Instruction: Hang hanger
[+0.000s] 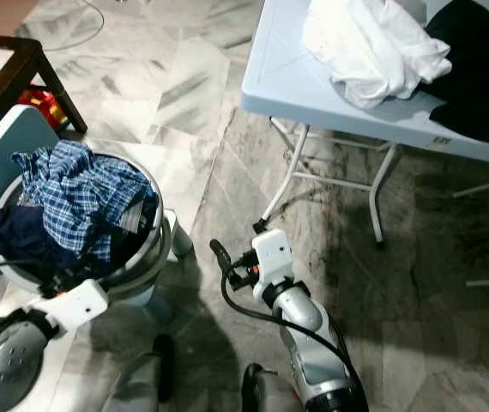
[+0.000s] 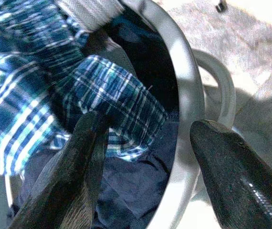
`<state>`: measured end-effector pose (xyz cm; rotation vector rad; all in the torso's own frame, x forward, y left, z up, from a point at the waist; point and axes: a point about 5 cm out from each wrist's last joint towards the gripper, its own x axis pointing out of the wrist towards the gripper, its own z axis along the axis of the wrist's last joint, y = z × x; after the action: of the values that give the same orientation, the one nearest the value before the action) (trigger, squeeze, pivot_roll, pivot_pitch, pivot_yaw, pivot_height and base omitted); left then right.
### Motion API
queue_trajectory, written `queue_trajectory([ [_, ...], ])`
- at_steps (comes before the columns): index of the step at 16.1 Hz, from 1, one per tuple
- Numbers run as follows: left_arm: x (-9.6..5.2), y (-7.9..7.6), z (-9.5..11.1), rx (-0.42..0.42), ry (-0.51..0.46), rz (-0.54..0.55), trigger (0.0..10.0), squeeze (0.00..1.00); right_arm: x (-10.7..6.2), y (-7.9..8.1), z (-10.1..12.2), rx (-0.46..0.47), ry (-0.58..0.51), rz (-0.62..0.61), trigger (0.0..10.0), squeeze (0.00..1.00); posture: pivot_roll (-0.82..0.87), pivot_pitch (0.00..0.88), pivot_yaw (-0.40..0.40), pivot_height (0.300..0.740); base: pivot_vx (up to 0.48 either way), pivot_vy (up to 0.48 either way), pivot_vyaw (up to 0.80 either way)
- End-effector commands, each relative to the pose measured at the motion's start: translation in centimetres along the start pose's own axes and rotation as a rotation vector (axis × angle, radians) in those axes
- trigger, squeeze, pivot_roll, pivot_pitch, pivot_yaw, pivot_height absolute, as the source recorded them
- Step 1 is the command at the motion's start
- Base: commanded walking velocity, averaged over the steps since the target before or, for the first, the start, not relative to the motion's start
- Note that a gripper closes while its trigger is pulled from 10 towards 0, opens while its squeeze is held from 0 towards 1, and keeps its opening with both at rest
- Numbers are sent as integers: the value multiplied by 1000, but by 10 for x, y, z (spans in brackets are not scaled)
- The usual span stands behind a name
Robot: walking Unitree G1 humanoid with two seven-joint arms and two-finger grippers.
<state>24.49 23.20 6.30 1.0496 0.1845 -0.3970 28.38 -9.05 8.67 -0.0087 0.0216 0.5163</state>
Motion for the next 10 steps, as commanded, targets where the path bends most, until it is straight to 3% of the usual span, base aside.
queue_trajectory([
  [1,-2,-10,-7,73,13,-55,10000,0,-6,-4,-5,-4,20,-23,10000,0,100,285,-49,740,0,0,0],
  [3,0,-1,-9,153,6,-48,10000,0,-8,-5,-6,-4,23,-33,10000,0,86,285,-46,740,0,0,0],
  [7,0,14,-6,201,-28,12,10000,0,-11,-6,-7,-4,27,-39,10000,0,78,285,-43,740,0,0,0],
  [10,-3,15,-10,223,-29,24,10000,0,-10,-5,-7,-4,29,-37,10000,0,86,285,-48,740,0,0,0],
])
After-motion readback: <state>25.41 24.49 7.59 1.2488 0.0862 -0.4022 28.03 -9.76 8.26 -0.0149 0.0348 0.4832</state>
